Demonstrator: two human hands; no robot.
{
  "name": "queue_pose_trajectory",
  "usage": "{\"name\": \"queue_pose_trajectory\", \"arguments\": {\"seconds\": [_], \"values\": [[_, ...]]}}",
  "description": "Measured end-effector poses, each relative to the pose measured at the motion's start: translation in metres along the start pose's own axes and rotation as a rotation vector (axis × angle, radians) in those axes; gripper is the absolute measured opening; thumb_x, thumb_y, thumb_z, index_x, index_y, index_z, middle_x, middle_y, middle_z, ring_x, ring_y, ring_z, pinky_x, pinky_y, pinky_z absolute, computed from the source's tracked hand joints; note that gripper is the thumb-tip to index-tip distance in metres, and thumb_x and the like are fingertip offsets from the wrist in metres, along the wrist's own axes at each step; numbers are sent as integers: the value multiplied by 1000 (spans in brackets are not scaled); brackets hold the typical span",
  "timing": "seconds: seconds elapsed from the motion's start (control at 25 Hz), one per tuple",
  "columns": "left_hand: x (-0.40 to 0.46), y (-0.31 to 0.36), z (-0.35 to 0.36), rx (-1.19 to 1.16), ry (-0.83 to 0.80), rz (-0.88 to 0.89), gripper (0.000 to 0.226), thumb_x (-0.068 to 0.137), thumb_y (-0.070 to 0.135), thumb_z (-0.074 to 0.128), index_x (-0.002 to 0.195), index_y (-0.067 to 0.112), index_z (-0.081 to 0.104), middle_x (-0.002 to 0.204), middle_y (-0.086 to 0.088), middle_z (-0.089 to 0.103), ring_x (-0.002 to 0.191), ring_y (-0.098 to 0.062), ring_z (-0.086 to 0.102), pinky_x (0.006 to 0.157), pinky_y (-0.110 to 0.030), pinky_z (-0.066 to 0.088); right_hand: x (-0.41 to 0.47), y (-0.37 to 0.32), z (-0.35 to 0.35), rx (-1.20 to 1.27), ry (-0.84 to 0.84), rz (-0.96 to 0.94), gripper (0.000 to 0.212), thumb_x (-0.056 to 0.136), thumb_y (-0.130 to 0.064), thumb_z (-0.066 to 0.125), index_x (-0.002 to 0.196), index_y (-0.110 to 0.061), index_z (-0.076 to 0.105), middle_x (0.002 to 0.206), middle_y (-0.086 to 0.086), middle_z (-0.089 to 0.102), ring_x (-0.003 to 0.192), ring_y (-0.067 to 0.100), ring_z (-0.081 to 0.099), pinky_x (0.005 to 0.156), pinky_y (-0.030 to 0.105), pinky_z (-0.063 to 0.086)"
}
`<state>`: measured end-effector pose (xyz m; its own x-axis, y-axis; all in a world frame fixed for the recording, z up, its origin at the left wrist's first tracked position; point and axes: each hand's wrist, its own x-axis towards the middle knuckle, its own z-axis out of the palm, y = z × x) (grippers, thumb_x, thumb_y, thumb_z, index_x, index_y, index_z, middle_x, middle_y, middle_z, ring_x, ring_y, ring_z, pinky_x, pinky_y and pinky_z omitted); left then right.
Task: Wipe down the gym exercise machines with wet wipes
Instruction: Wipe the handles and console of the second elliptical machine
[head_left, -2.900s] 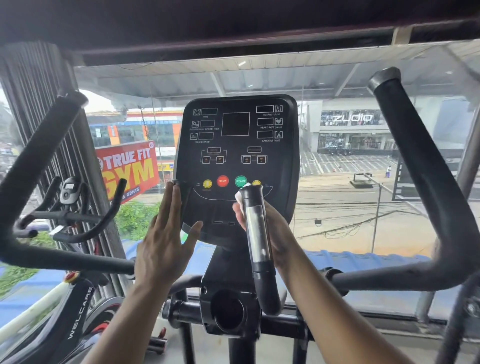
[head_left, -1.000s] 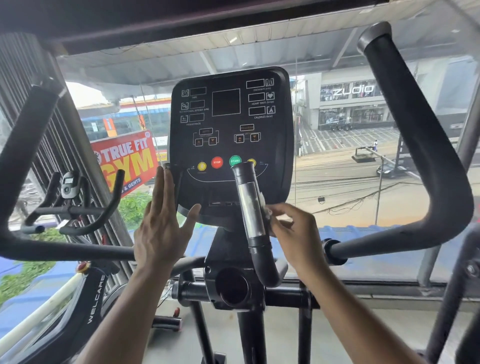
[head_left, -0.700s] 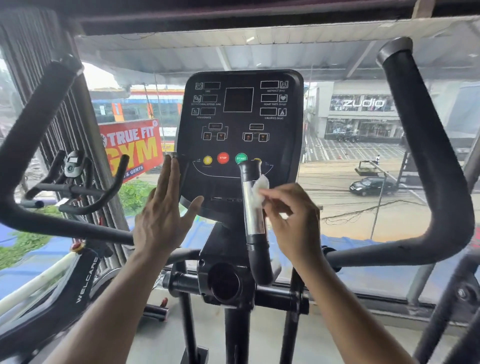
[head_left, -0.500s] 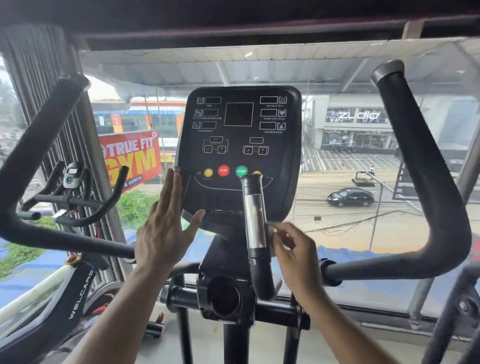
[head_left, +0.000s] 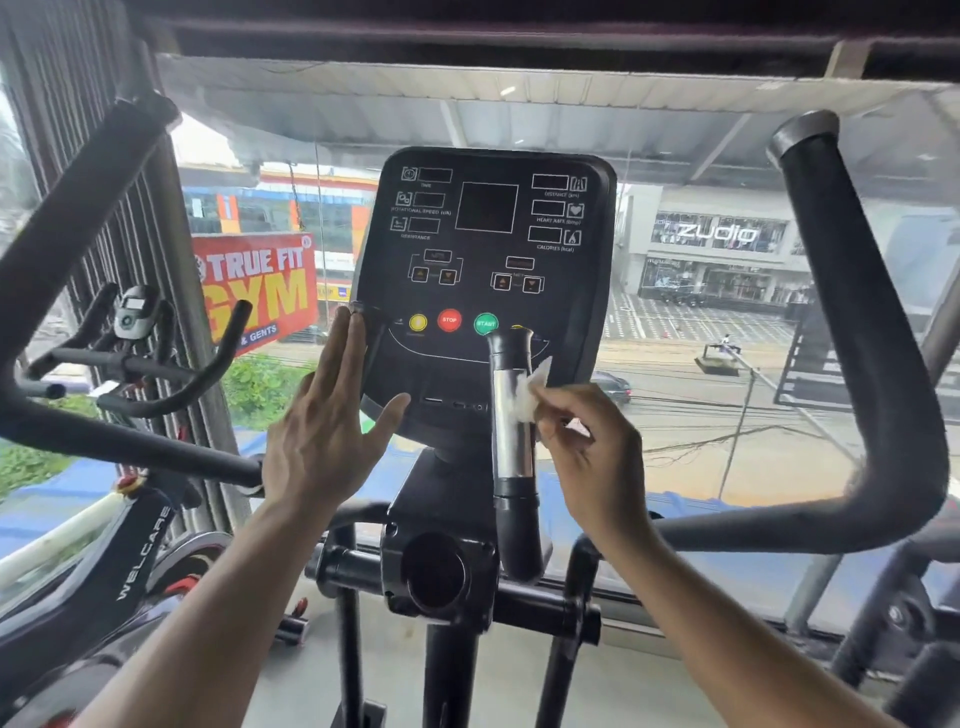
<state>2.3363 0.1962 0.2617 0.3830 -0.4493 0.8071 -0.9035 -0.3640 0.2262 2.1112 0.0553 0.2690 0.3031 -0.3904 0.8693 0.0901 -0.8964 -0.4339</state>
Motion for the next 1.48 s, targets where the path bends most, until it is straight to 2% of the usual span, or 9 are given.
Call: {"name": "queue_pose_trajectory", "arguments": {"seconds": [0.16,0.4,0.64,0.76,0.88,1.0,1.16,1.28,1.48], "values": [[-2,1,1,15,19,9,91,99,65,47,168,30,-1,174,19,-4,127,-39,60,62,-47,58,2,-11,-21,-186,-197,-278,20,95,0,66,112,-2,75,101,5,65,94,3,64,82,18,51],[-5,4,1,56,21,-6,95,98,61,53,167,29,-5,173,19,-10,108,-39,65,52,-39,50,84,-23,-13,-377,-268,-318,16,91,0,69,103,-7,78,91,-3,57,73,7,53,68,7,38],[-4,2,1,31,12,1,96,98,59,53,167,30,-8,173,20,-12,111,-41,64,56,-43,55,30,-39,-36,-542,-709,-576,13,95,-17,62,98,-18,74,89,-4,51,74,13,52,54,29,51],[-3,2,1,32,-3,-1,95,99,59,51,167,29,-8,173,19,-12,114,-41,64,57,-45,58,67,-44,-30,-762,-647,-709,23,95,-25,47,93,-23,71,78,-2,45,62,21,54,40,32,47],[-4,1,0,44,-4,7,95,99,59,51,167,28,-8,173,18,-14,112,-40,65,56,-44,58,101,-44,-16,-898,-553,-613,12,94,-16,59,89,-23,67,74,-3,43,54,24,52,41,34,50],[-4,1,-1,51,-7,11,95,100,59,51,167,28,-10,173,18,-15,111,-38,65,56,-44,58,92,-46,-7,-969,-691,-594,14,98,-23,53,91,-25,65,80,-6,45,58,26,62,49,36,55],[-4,2,-1,30,8,9,95,100,52,55,167,29,-9,173,19,-13,110,-37,66,54,-40,56,63,-59,-8,-1018,-925,-799,17,86,-17,65,72,-22,57,83,-2,52,47,20,56,38,25,32],[-4,1,0,17,7,11,96,99,48,57,167,29,-9,173,18,-12,112,-35,66,54,-38,55,92,-61,-3,-1127,-842,-937,23,83,-1,62,70,-19,57,97,2,51,62,17,53,38,27,33],[-5,3,-2,35,14,0,97,96,46,59,167,30,-7,172,22,-13,105,-36,66,55,-40,54,90,-57,6,-1106,-787,-1121,23,91,-6,58,71,-17,56,74,1,54,84,27,47,69,40,44]]}}
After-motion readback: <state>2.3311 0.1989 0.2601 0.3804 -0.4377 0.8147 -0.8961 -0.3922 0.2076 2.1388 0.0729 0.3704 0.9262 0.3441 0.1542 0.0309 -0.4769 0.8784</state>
